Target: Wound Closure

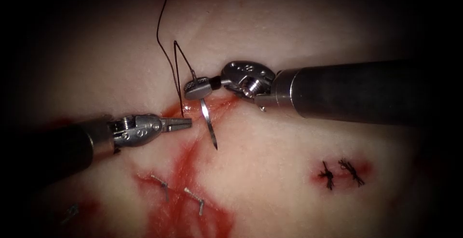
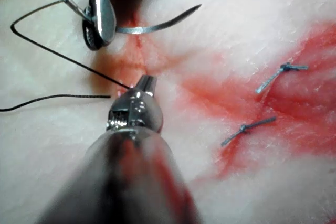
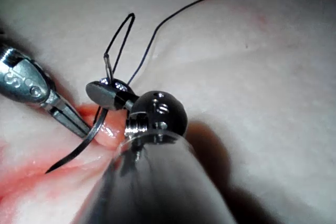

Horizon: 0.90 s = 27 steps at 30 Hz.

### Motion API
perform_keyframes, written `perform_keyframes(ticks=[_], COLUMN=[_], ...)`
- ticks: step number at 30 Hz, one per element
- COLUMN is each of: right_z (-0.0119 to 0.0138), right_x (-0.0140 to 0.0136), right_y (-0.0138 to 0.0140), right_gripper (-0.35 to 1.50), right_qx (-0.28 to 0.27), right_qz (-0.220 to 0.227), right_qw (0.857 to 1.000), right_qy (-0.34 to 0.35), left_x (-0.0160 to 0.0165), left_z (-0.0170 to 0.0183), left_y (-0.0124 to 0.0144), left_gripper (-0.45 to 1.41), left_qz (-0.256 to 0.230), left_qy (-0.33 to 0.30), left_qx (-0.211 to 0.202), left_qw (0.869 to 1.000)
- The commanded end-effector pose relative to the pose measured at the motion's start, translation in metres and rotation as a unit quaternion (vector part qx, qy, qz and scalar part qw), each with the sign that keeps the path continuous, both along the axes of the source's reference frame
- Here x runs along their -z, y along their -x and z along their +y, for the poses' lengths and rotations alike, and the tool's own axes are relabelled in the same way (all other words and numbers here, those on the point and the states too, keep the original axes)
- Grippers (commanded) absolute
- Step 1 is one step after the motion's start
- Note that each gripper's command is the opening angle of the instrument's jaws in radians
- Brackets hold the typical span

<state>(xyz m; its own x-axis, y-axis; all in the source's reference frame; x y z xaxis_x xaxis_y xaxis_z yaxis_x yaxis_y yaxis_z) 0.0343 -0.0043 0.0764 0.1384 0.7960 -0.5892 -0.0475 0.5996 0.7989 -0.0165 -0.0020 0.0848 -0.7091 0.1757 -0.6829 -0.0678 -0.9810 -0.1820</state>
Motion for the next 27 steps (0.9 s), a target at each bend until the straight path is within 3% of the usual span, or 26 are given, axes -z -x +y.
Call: perform_keyframes(ticks=[1,15,24,27], right_z=[-0.0002,-0.0003,-0.0009,-0.0011], right_x=[-0.0004,-0.0004,-0.0011,-0.0016], right_y=[-0.0006,-0.0007,-0.0012,-0.0015], right_gripper=[-0.35,-0.35,-0.35,-0.35], right_qx=[0.001,0.002,0.012,0.015], right_qz=[0.001,0.003,0.013,0.017], right_qw=[1.000,1.000,0.997,0.995], right_qy=[0.003,0.021,0.069,0.093], left_x=[-0.0011,-0.0039,-0.0058,-0.0064], left_z=[0.0001,0.0009,0.0017,0.0019], left_y=[0.0005,0.0004,0.0008,0.0008], left_gripper=[-0.45,-0.45,-0.45,-0.45], left_qz=[0.008,0.060,0.092,0.123], left_qy=[-0.003,-0.021,-0.030,-0.035], left_qx=[0.000,0.004,-0.007,-0.021], left_qw=[1.000,0.998,0.995,0.992])
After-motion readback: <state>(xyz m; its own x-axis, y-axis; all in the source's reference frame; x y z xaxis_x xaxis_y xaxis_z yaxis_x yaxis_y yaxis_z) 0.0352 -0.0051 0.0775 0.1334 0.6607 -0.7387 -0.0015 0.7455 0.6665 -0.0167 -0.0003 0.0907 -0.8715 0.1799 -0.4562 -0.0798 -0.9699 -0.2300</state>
